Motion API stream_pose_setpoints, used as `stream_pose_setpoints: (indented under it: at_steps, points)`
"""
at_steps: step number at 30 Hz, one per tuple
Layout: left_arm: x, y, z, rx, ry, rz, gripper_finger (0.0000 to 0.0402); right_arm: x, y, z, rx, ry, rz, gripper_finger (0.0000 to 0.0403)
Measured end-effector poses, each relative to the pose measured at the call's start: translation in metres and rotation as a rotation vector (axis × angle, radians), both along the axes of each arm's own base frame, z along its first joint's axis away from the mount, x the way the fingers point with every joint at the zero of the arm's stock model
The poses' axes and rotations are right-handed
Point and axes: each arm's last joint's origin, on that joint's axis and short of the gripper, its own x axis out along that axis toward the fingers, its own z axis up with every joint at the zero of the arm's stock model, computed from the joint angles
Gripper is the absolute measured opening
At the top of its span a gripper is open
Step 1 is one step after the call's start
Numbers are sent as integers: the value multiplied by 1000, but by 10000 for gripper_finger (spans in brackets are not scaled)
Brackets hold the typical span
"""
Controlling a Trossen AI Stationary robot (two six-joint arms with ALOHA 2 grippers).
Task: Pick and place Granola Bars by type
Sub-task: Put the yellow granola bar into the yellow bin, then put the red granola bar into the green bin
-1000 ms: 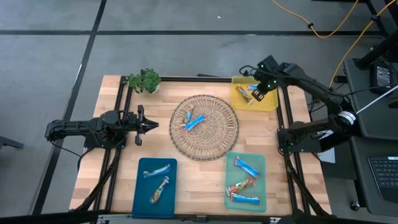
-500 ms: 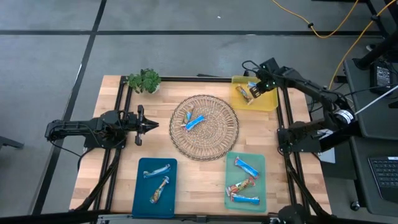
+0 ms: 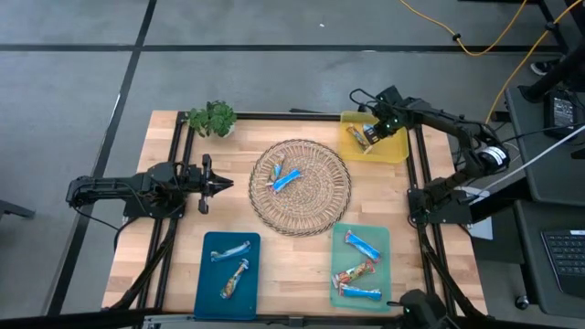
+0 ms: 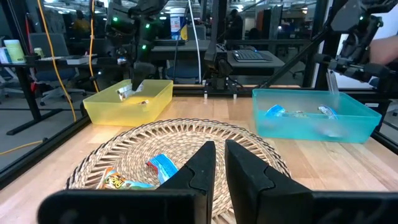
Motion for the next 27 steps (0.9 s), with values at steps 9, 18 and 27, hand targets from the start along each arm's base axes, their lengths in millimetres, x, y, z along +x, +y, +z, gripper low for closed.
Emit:
stream_pose_setpoints:
  at_steps: [9, 18, 27]
  points:
    - [0, 0, 0, 0, 0, 0, 31, 3, -4, -15, 69, 4, 23, 62]
    - [0, 0, 0, 0, 0, 0, 31, 4, -5, -17, 69, -12, 29, 63]
    - [0, 0, 0, 0, 1, 0, 31, 5, -6, -17, 63, -14, 34, 115]
